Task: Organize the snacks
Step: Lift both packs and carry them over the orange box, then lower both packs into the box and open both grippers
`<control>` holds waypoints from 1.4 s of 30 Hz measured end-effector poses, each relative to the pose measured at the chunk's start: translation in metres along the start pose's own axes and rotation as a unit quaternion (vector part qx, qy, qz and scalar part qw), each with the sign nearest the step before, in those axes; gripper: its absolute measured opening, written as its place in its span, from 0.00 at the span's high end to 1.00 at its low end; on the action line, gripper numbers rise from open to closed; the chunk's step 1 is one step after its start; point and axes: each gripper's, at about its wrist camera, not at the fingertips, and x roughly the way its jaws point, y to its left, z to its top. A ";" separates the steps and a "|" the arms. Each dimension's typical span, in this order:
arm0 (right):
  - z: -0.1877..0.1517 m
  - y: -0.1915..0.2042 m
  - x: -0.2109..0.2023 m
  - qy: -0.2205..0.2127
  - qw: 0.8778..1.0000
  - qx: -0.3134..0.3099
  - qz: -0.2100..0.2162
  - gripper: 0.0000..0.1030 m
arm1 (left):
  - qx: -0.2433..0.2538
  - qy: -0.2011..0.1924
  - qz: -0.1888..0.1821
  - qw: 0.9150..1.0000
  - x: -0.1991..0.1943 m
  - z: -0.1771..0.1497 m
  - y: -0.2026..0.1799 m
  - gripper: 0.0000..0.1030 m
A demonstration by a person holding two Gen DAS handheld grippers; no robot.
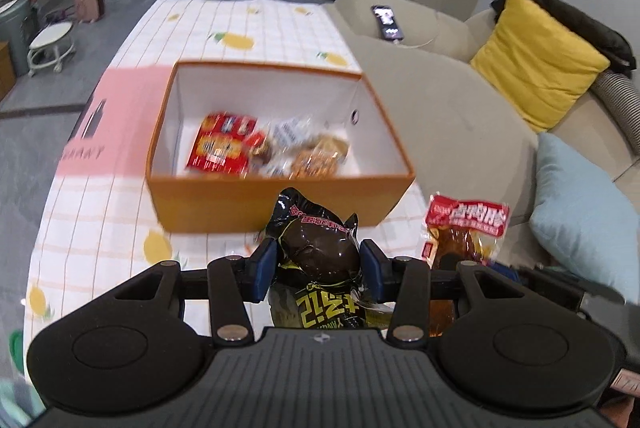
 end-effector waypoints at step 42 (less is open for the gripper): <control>0.113 -0.002 0.254 0.210 0.931 -0.279 -0.103 0.90 | 0.028 0.132 -0.024 0.991 0.215 0.098 0.039 0.51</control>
